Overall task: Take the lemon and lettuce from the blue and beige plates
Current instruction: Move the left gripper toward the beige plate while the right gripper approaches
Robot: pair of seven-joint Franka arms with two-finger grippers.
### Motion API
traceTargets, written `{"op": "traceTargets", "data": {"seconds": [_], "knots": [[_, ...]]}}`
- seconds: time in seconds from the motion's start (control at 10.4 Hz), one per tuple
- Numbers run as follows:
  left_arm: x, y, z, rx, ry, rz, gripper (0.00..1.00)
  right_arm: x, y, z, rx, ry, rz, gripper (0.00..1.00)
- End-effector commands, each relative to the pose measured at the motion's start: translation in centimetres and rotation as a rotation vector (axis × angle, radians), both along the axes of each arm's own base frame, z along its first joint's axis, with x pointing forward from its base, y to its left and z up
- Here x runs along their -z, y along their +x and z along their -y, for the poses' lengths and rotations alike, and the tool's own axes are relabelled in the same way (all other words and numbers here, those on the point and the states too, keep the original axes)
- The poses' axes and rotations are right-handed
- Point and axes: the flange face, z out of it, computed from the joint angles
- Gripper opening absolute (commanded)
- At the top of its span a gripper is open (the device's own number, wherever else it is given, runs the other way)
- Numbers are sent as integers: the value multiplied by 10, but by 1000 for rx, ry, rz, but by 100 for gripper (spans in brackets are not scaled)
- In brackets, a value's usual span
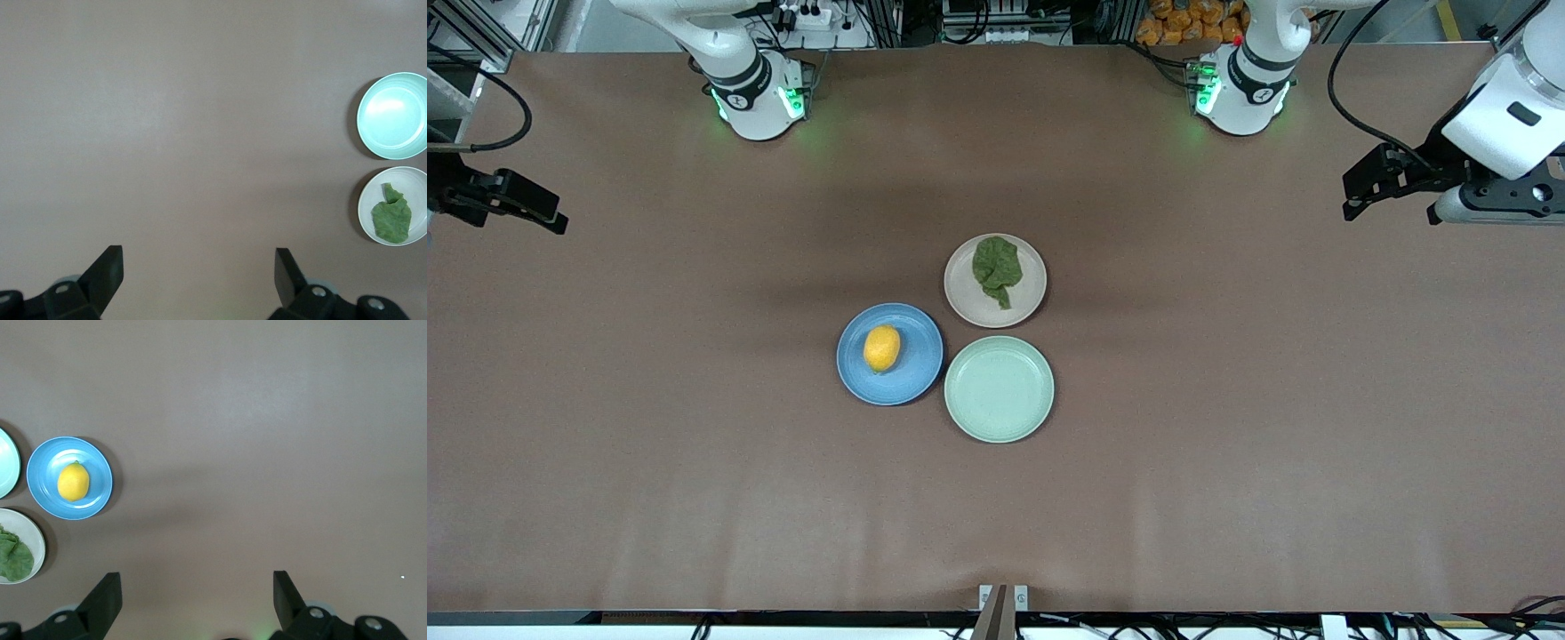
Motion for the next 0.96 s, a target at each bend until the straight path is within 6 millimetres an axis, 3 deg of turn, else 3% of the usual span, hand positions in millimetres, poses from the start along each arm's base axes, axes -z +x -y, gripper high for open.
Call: {"op": "traceTargets", "data": {"seconds": [0.0,0.39,0.58,0.77,0.87], "knots": [[-5,0,0,24,-13,-10,100,-5,-2,2,5,7,5,100],[4,5,7,47,-14,-26,100,-6,-2,3,4,6,11,100],[32,19,45,92,-10,-71,100,-5,-1,3,7,5,13,100],[52,31,60,94,-55,-73,100,-5,0,4,8,5,17,100],[72,36,75,97,-82,-95,100,-6,1,3,5,5,25,100]]}}
